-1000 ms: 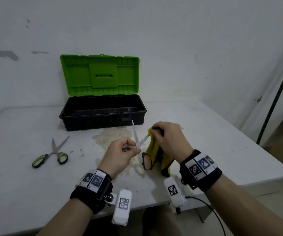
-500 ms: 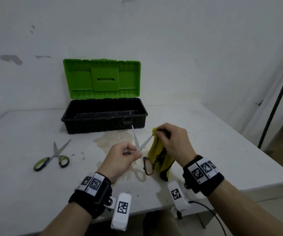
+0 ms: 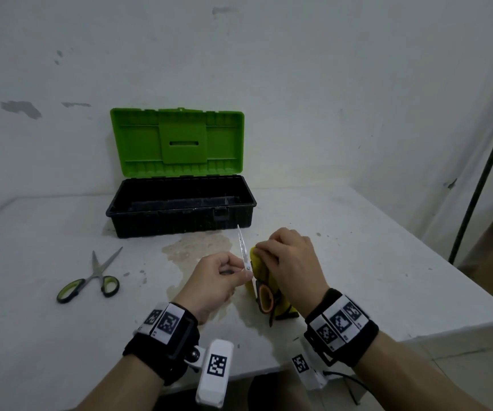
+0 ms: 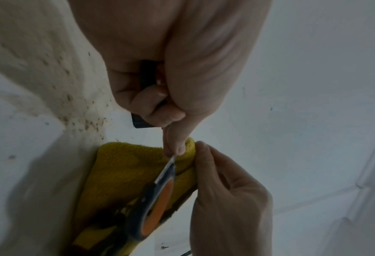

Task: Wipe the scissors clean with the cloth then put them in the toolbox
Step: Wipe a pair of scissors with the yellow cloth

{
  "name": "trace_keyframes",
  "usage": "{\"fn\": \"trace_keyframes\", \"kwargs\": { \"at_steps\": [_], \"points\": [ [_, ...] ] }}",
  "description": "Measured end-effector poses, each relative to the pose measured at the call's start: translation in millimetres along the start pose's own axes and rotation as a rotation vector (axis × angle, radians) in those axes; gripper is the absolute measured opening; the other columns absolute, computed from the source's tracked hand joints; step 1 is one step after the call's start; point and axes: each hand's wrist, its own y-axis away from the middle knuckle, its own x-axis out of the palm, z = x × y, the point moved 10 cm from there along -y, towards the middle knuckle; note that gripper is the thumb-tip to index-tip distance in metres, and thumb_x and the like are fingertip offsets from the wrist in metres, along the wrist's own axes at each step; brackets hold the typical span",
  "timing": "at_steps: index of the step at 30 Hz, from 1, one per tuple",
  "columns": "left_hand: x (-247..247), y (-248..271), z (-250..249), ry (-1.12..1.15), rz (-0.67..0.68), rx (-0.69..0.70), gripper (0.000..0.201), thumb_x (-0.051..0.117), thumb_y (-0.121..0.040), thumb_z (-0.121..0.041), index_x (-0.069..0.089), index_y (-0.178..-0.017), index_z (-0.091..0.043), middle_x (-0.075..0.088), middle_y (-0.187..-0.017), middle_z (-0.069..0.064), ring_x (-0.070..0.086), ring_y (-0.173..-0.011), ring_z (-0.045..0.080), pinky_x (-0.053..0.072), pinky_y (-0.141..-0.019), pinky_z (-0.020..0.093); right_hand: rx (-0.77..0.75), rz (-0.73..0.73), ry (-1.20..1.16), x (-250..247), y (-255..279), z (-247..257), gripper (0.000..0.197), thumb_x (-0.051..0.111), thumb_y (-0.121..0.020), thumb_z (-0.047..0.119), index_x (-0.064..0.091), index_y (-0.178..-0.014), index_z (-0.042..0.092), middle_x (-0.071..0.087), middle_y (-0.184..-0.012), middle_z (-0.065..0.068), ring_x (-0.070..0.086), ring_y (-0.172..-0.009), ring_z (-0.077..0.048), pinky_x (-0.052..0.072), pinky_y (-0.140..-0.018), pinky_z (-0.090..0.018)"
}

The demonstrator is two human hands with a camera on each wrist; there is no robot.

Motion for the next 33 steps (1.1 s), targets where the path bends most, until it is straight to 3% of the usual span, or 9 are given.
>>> {"fn": "trace_keyframes", "kwargs": {
  "at_steps": [4,7,9,13,16,21,27,31,33],
  "points": [
    [-2.6,0.8,1.2,-0.013,0.002,-0.009,0.011,0.076,-0.085,-0.006,0.066,-0.087,-0.006,0.067,-0.069,0.001,0.043,-0.044,0.006,0.036,-0.043,0.018,-0.035,0.144,0.032,12.1,9.5,5.3,0.023,0.066,-0.088,0.038,0.068,-0.101,0.019,0.058,-0.098,-0.003,0.054,-0.077,-0.021,0.048,-0.064,-0.031],
    [-5.7,0.4,-1.4,-0.018,-0.009,0.004,0.013,0.077,-0.084,-0.005,0.065,-0.085,-0.007,0.065,-0.067,0.000,0.043,-0.042,0.005,0.036,-0.043,0.017,-0.017,0.228,-0.040,20.2,15.7,5.6,0.025,0.065,-0.090,0.026,0.061,-0.113,0.016,0.052,-0.109,-0.003,0.056,-0.070,-0.020,0.047,-0.059,-0.026],
    [-6.9,0.4,-3.3,-0.046,-0.009,0.007,0.012,0.078,-0.084,-0.006,0.066,-0.086,-0.007,0.066,-0.068,0.000,0.044,-0.042,0.004,0.037,-0.044,0.017,0.007,0.247,-0.075,23.0,16.0,2.7,0.018,0.060,-0.093,0.017,0.061,-0.111,0.017,0.049,-0.111,-0.001,0.056,-0.065,-0.021,0.049,-0.057,-0.028],
    [-11.2,1.1,-1.5,-0.144,0.023,-0.025,0.011,0.079,-0.084,-0.010,0.069,-0.088,-0.009,0.069,-0.074,0.002,0.049,-0.043,-0.001,0.039,-0.046,0.016,0.053,0.288,-0.161,19.9,11.7,-2.9,0.018,0.052,-0.098,0.015,0.065,-0.110,0.016,0.052,-0.108,0.002,0.058,-0.080,-0.020,0.052,-0.071,-0.033],
    [-12.9,1.5,-1.0,-0.214,0.078,-0.047,0.008,0.077,-0.085,-0.008,0.072,-0.091,-0.007,0.070,-0.075,0.001,0.050,-0.043,-0.003,0.038,-0.046,0.014,-0.050,0.283,-0.188,3.1,5.4,11.0,0.020,0.052,-0.098,0.016,0.066,-0.112,0.015,0.056,-0.110,0.002,0.060,-0.084,-0.018,0.053,-0.072,-0.030],
    [-2.3,6.1,-6.4,-0.275,0.194,-0.019,0.004,0.075,-0.086,-0.005,0.074,-0.086,-0.009,0.066,-0.061,-0.009,0.049,-0.046,-0.002,0.037,-0.047,0.014,-0.225,0.470,-0.155,17.5,6.6,36.9,0.015,0.062,-0.092,0.025,0.073,-0.101,0.021,0.062,-0.099,0.006,0.062,-0.080,-0.015,0.053,-0.066,-0.034],
    [-4.5,4.9,-0.3,-0.270,0.137,-0.019,0.011,0.081,-0.081,-0.010,0.070,-0.083,-0.009,0.065,-0.068,-0.003,0.052,-0.052,0.001,0.040,-0.050,0.018,-0.111,0.492,-0.200,28.2,-6.3,22.4,0.012,0.073,-0.082,0.027,0.074,-0.090,0.018,0.065,-0.086,0.004,0.059,-0.076,-0.012,0.051,-0.070,-0.032],
    [-5.6,4.4,0.6,-0.234,0.103,-0.030,0.012,0.080,-0.082,-0.008,0.069,-0.084,-0.010,0.067,-0.070,-0.001,0.052,-0.048,-0.001,0.040,-0.048,0.017,0.091,0.350,-0.232,20.5,-18.3,-7.3,0.015,0.074,-0.082,0.032,0.074,-0.085,0.018,0.065,-0.081,0.002,0.055,-0.074,-0.011,0.043,-0.070,-0.025],
    [-4.9,4.0,-0.1,-0.221,0.102,-0.035,0.012,0.080,-0.082,-0.006,0.068,-0.083,-0.009,0.066,-0.068,-0.001,0.050,-0.045,-0.001,0.038,-0.046,0.016,0.094,0.323,-0.267,18.5,-17.2,-9.3,0.014,0.073,-0.083,0.034,0.075,-0.085,0.020,0.066,-0.080,0.004,0.056,-0.074,-0.009,0.043,-0.070,-0.022]
  ]
}}
